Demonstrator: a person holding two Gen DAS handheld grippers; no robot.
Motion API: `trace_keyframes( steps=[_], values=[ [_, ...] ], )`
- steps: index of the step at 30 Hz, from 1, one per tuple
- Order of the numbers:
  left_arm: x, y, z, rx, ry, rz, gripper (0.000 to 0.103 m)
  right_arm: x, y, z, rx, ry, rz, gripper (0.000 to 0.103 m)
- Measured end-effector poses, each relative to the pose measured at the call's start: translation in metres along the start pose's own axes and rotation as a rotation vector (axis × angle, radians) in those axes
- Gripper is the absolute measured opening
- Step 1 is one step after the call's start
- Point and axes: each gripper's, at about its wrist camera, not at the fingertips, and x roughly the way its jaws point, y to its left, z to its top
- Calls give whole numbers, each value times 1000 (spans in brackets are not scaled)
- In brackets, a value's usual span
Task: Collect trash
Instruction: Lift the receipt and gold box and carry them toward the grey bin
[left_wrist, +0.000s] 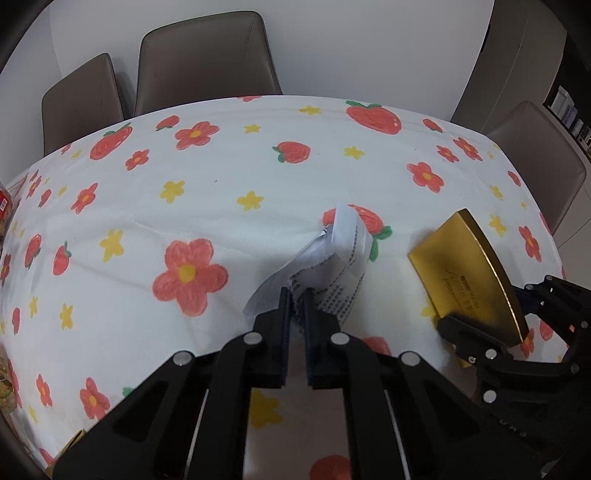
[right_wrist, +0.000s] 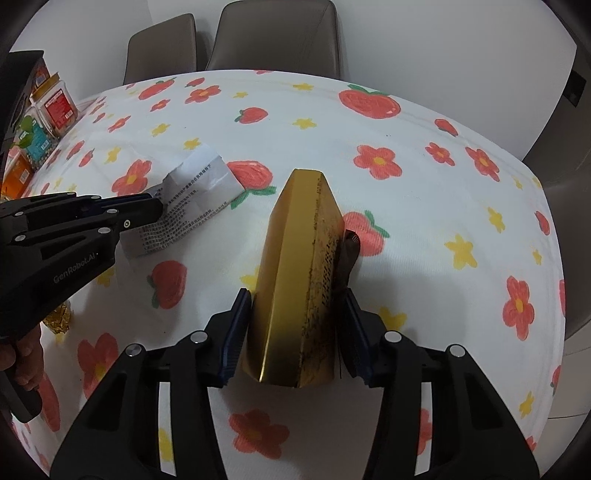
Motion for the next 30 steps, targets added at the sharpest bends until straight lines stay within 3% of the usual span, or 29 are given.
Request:
trace_keyframes(
  steps=[14,30],
  values=[
    [-25,-5,-13,-53,-18,-48,5,-22,4,5,3,-46,20,47],
    [-68,-11,-32,-99,-50,-88,5,-62,3,-14,19,-76,17,47]
  ],
)
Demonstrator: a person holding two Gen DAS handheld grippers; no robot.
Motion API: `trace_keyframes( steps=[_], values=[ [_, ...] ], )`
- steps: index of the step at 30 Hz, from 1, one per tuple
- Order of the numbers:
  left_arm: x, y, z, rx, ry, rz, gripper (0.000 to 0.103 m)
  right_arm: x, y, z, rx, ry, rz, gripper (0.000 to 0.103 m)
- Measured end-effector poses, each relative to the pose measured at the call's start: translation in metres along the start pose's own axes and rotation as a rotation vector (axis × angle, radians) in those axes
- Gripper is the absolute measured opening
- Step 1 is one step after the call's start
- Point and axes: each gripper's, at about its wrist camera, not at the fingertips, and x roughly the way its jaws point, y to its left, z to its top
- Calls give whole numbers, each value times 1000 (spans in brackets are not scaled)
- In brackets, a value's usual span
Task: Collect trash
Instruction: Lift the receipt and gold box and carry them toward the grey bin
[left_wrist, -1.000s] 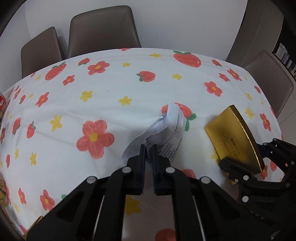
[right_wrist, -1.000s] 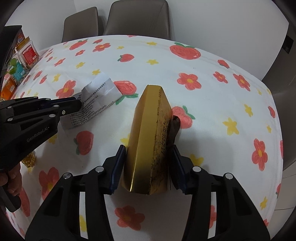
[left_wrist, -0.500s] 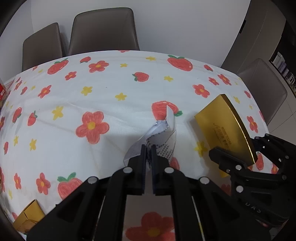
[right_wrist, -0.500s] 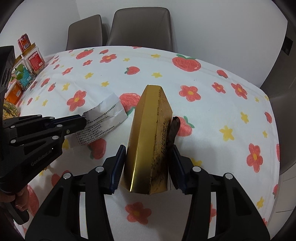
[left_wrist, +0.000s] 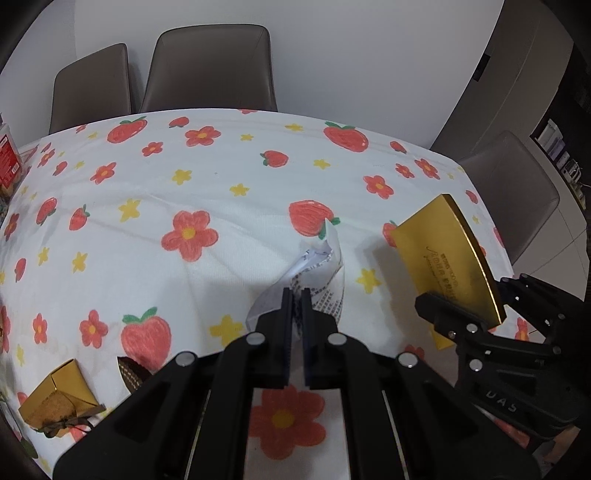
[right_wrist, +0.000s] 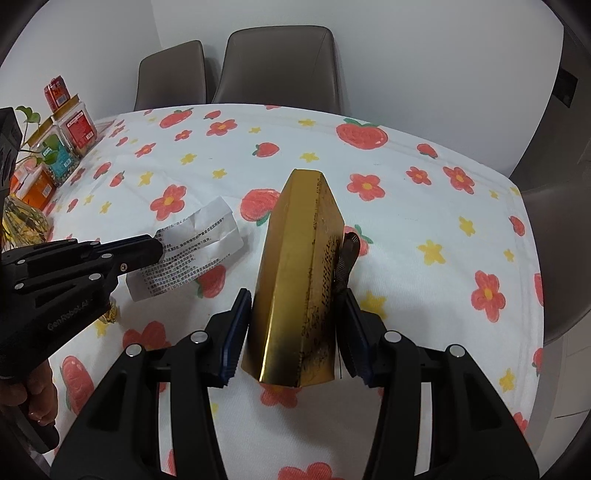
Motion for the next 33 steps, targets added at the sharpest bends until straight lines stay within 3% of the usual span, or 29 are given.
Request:
trace_keyframes(
  steps=[10,16,25,33],
  values=[
    [-40,-44,-25,55,-18,-80,5,-58,-18,-36,60,-35,-56,47],
    [-64,-90,-41,132,-31,-156,5,-102,-39,-74,133,-63,-119,47],
    [-92,-195,-73,268,-31,-267,5,-174,-98,-149,262,-103,-199,47],
    [-102,-329,-114,383,-31,-320,5,-245,-187,-239,351,-130,-259,47]
  ],
)
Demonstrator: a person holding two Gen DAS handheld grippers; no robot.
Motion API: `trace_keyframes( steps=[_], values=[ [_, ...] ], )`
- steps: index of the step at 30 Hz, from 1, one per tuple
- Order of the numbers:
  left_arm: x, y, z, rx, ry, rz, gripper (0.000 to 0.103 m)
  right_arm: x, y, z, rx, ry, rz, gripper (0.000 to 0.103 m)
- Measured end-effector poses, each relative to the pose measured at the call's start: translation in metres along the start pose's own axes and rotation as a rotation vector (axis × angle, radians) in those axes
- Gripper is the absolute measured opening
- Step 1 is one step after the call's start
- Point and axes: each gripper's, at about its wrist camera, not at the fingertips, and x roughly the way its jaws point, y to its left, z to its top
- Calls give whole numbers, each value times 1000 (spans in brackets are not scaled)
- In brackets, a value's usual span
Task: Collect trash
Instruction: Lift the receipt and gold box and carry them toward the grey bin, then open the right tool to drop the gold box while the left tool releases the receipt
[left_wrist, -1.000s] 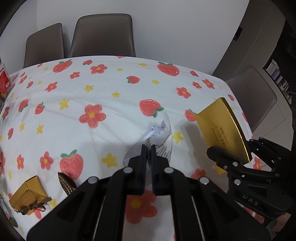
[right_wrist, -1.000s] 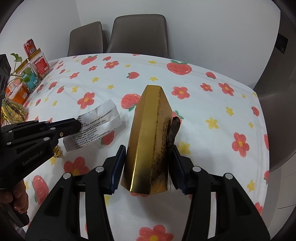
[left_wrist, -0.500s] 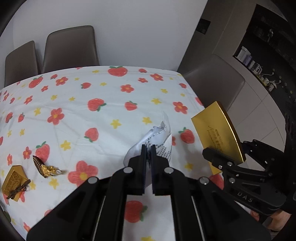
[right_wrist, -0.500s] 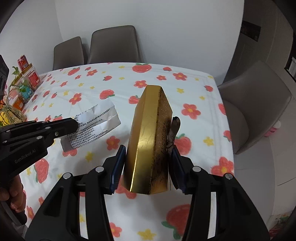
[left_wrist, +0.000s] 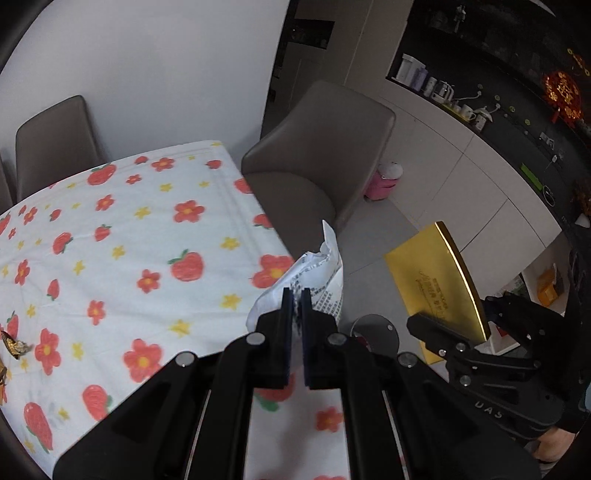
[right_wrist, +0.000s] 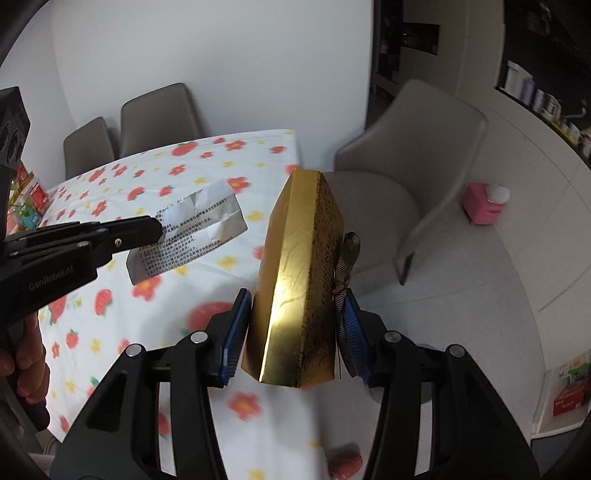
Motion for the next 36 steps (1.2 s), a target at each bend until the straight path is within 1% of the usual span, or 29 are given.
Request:
trace_keyframes(
  steps=[3,7,10,12,15,20,23,29,32,33,35,36],
  values=[
    [20,-59,2,9,11,-26,5,-16,-59,-18,15,9,-27,47],
    [53,-137,-8,24,29,-71,5,-32,-131,-38,28,10,-62,47],
    [78,-179,-14,12,49,-95,5,-37,-183,-53,54,32,-71,47],
    [95,-208,-18,7,63,-109,5,-38,-209,-61,56,41,-83,47],
    [120,-240,-20,15,91,-121,5,-34,-242,-69,75,54,-91,47],
    [166,-274,-18,63,136,-121,5,-10,-285,-79,122,78,-89,47],
    [191,-284,-16,88,151,-119,5,10,-306,-84,156,95,-61,47],
    [235,-292,-16,94,182,-120,5,45,-328,-90,165,123,-51,47],
    [248,-291,-15,95,199,-116,5,59,-334,-90,162,133,-38,48],
    [251,-291,-15,95,203,-115,5,63,-335,-90,159,140,-34,50],
    [258,-293,-14,95,214,-113,5,71,-338,-90,153,146,-36,59],
    [259,-293,-14,94,218,-112,5,74,-338,-89,153,145,-41,66]
  ],
)
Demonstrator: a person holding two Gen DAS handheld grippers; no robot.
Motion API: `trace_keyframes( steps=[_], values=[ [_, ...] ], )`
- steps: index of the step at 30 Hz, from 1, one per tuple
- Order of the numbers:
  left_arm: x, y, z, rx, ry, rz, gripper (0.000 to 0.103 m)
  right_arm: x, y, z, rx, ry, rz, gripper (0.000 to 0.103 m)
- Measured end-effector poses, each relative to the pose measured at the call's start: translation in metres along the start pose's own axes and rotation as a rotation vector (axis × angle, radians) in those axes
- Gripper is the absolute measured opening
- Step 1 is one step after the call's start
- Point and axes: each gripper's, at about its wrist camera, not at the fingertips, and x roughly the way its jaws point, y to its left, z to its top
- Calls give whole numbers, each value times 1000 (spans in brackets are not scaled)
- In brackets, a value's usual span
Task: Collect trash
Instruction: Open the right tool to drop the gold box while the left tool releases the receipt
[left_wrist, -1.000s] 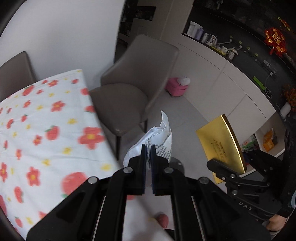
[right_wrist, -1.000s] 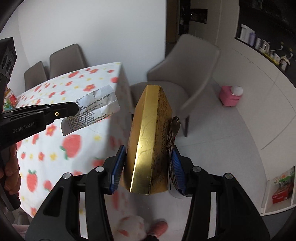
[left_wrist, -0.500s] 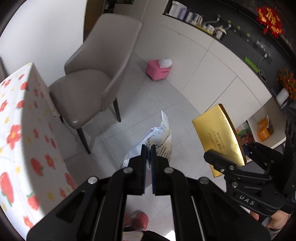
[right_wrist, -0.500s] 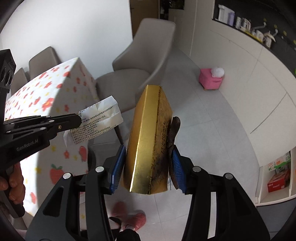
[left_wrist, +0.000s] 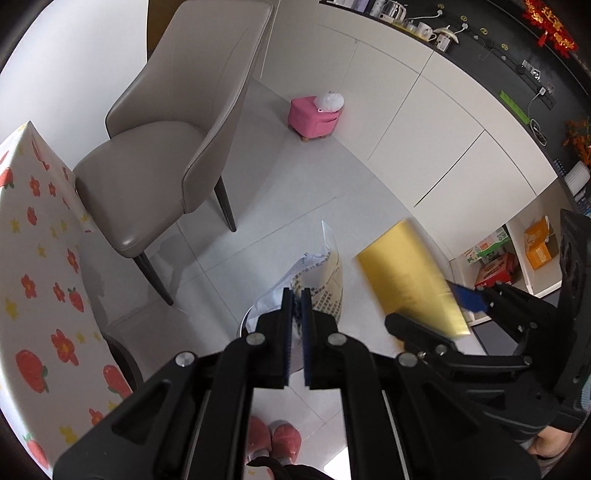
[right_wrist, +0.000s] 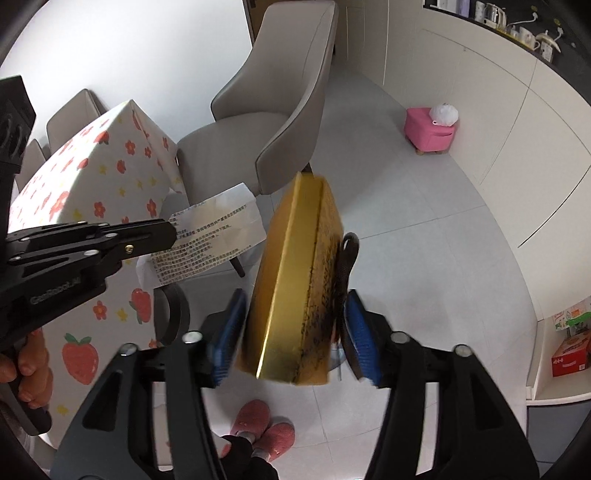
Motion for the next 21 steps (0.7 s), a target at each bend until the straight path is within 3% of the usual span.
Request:
trace_keyframes(
  steps=[15,21],
  values=[
    [22,-5,-3,38,52,-21,5,4,-24,-5,66,18,-45,67],
    [51,-16,-18,66,104,-34,5,1,-37,-18,115,11,-71,67]
  ],
)
